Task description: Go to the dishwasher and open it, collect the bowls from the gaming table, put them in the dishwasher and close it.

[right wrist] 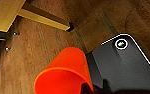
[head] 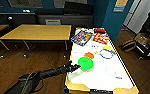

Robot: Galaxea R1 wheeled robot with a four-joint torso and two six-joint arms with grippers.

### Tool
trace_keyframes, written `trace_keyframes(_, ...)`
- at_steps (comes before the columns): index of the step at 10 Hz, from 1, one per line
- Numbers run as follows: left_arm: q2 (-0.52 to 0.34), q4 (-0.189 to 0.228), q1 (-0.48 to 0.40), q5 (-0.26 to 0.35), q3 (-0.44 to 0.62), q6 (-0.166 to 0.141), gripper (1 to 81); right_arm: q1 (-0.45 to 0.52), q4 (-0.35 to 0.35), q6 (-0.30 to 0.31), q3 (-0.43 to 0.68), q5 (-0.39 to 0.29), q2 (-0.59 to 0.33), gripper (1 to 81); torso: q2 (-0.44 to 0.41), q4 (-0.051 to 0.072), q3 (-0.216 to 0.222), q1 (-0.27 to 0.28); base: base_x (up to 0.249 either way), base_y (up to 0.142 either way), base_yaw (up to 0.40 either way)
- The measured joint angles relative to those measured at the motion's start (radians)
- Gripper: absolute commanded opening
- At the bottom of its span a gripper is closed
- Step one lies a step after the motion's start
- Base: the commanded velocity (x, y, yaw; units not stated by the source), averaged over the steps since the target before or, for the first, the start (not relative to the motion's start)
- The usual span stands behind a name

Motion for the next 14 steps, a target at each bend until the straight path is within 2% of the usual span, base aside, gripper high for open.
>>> trace_keyframes(4, 0.024, 0.000, 0.036, 0.000, -0.022, 0.000, 81.1, 0.000, 0.000, 0.000, -0.002, -0.003, 0.000, 1.0, 0.000, 0.000, 0.000, 0.000, 0.000, 0.000, 0.000)
trace_keyframes(7, 0.047, 0.000, 0.032, -0.029, -0.026, -0.001, 81.1, 0.000, -0.009, 0.000, -0.003, -0.007, 0.010, 1.0, 0.000, 0.000, 0.000, 0.000, 0.000, 0.000, 0.000)
trace_keyframes(11, -0.015, -0.001, 0.031, -0.031, -0.034, -0.002, 81.1, 0.010, -0.013, 0.001, -0.003, -0.026, 0.016, 1.0, 0.000, 0.000, 0.000, 0.000, 0.000, 0.000, 0.000)
trace_keyframes(14, -0.012, -0.001, 0.010, -0.031, -0.039, -0.002, 81.1, 0.013, -0.014, 0.001, -0.005, -0.026, 0.016, 1.0, 0.000, 0.000, 0.000, 0.000, 0.000, 0.000, 0.000)
